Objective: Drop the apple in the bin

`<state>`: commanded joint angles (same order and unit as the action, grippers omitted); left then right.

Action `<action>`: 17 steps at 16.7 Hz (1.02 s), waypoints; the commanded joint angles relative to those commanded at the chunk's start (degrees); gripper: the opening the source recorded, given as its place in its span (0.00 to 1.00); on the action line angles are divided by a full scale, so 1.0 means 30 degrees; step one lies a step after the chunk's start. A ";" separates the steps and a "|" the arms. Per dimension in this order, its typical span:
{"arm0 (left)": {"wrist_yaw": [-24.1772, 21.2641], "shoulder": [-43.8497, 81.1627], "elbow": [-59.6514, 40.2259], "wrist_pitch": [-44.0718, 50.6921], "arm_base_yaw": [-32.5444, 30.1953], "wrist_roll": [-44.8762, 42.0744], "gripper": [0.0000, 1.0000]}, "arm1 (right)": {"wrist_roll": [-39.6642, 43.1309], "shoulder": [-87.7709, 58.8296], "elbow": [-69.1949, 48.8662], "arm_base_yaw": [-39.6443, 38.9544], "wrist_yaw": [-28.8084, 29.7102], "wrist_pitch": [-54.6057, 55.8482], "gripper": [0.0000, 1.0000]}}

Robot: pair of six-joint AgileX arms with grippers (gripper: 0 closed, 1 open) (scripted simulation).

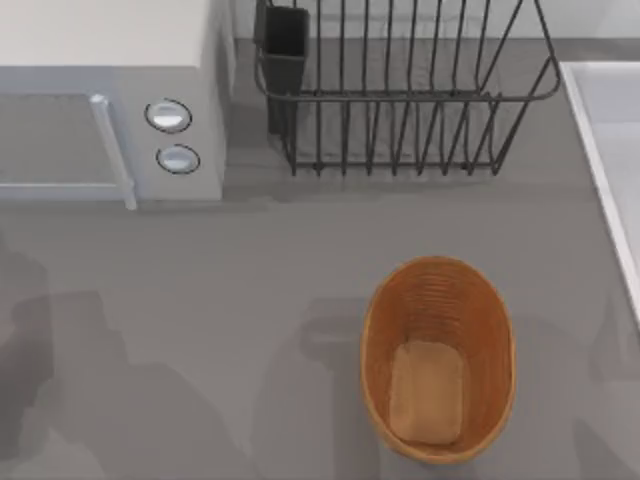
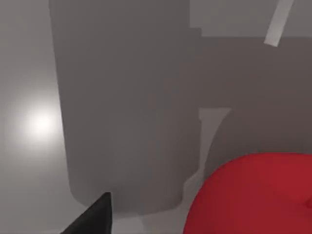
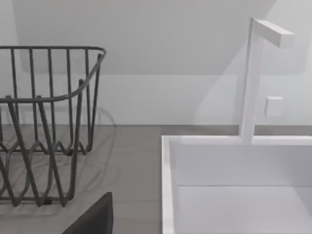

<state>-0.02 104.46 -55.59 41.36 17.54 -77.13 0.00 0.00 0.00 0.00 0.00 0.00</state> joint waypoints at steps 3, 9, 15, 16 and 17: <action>-0.0001 0.0193 0.0217 -0.0318 0.0009 -0.0013 1.00 | 0.0000 0.0000 0.0000 0.0000 0.0000 0.0000 1.00; -0.0001 0.0193 0.0217 -0.0318 0.0009 -0.0013 0.70 | 0.0000 0.0000 0.0000 0.0000 0.0000 0.0000 1.00; -0.0001 0.0193 0.0217 -0.0318 0.0009 -0.0013 0.25 | 0.0000 0.0000 0.0000 0.0000 0.0000 0.0000 1.00; -0.0001 0.0193 0.0217 -0.0318 0.0009 -0.0013 0.17 | 0.0000 0.0000 0.0000 0.0000 0.0000 0.0000 1.00; -0.0001 0.0193 0.0217 -0.0318 0.0009 -0.0013 0.10 | 0.0000 0.0000 0.0000 0.0000 0.0000 0.0000 1.00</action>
<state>-0.02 105.04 -54.94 40.41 17.56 -77.16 0.00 0.00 0.00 0.00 0.00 0.00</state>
